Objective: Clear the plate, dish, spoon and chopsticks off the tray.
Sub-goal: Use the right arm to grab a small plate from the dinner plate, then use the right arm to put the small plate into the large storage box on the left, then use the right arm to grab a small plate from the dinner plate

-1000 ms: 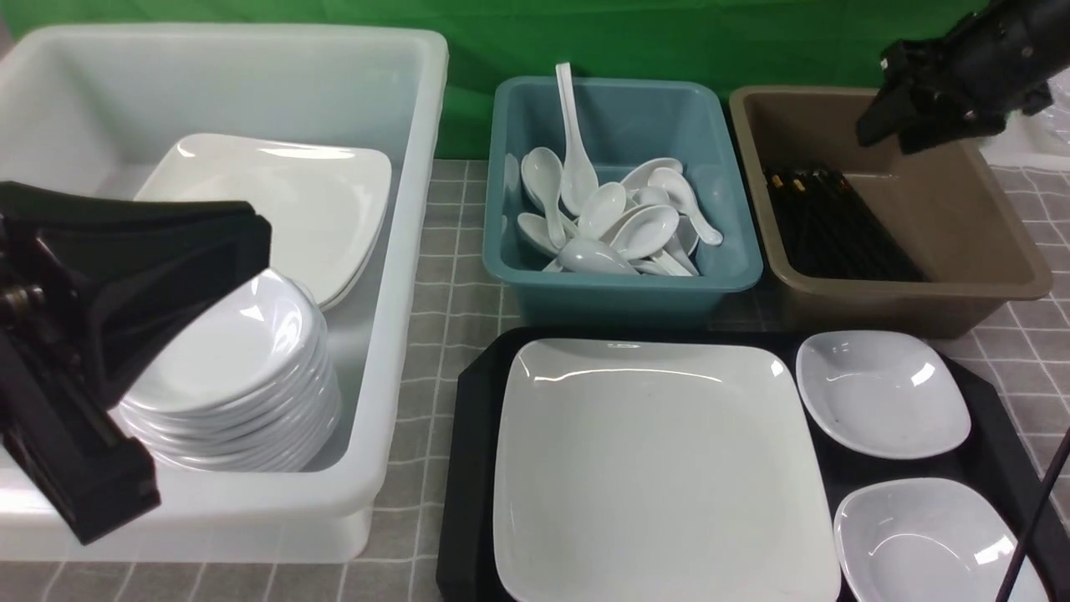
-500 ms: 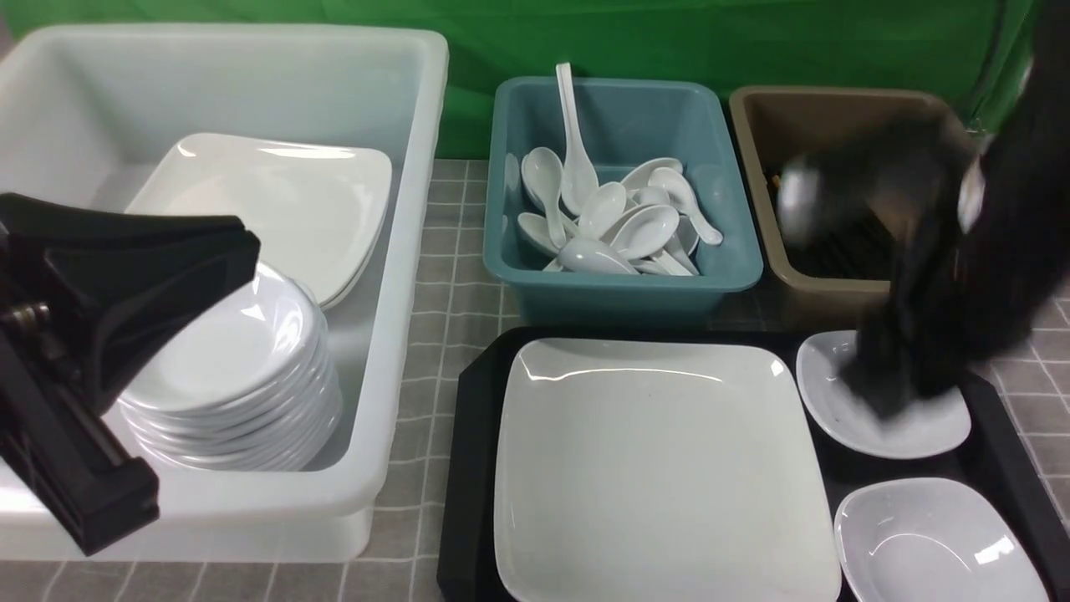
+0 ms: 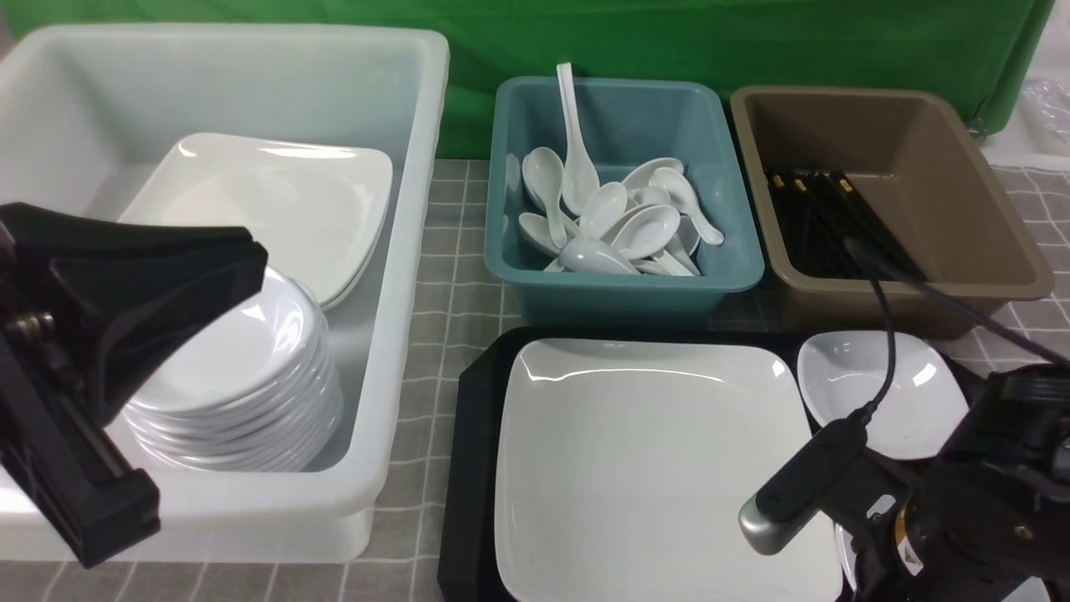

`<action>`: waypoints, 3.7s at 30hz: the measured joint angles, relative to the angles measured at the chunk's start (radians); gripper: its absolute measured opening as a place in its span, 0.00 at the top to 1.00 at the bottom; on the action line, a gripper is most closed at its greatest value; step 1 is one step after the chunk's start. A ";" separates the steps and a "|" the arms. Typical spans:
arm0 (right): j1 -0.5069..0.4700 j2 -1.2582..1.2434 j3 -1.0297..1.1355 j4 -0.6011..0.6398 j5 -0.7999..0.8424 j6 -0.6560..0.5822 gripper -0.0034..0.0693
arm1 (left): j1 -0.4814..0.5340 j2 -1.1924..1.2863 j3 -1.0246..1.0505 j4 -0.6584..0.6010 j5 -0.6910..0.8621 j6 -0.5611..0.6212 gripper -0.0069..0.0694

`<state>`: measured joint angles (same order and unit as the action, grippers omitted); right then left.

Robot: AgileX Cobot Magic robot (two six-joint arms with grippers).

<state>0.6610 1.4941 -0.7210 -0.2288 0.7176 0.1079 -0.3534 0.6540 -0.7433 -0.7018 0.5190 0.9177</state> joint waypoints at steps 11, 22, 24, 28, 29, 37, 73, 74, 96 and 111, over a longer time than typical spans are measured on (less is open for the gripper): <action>0.000 0.091 -0.002 -0.049 -0.040 0.005 0.35 | 0.000 0.000 0.000 -0.006 0.014 -0.001 0.90; 0.000 0.088 -0.003 -0.111 0.025 0.009 0.66 | 0.000 0.000 0.000 -0.006 0.027 -0.001 0.90; 0.003 0.075 -0.003 -0.113 0.036 0.013 0.67 | 0.000 0.000 0.000 -0.006 0.027 -0.001 0.90; 0.050 -0.020 -0.057 -0.097 0.200 0.067 0.83 | 0.000 0.000 0.000 -0.006 0.028 -0.001 0.90; 0.064 -0.044 -0.079 -0.085 0.237 0.076 0.86 | 0.000 0.000 0.000 -0.006 0.028 -0.001 0.90; 0.245 -0.143 -0.504 -0.072 0.299 0.061 0.87 | 0.000 -0.071 -0.009 0.239 0.049 -0.290 0.90; 0.470 0.724 -1.529 -0.031 0.186 -0.448 0.16 | 0.000 -0.516 -0.013 0.794 0.369 -0.925 0.90; 0.482 0.693 -1.529 -0.042 0.256 -0.444 0.07 | 0.000 -0.498 -0.013 0.747 0.355 -0.881 0.90; -0.118 0.058 -0.496 -0.115 0.286 -0.236 0.55 | 0.000 -0.208 -0.013 0.347 0.200 -0.441 0.90; -0.311 0.199 -0.248 -0.057 -0.217 -0.364 0.26 | 0.000 -0.208 -0.013 0.341 0.189 -0.422 0.90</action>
<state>0.3496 1.6930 -0.9687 -0.2857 0.5006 -0.2556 -0.3534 0.4458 -0.7558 -0.3606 0.7082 0.4955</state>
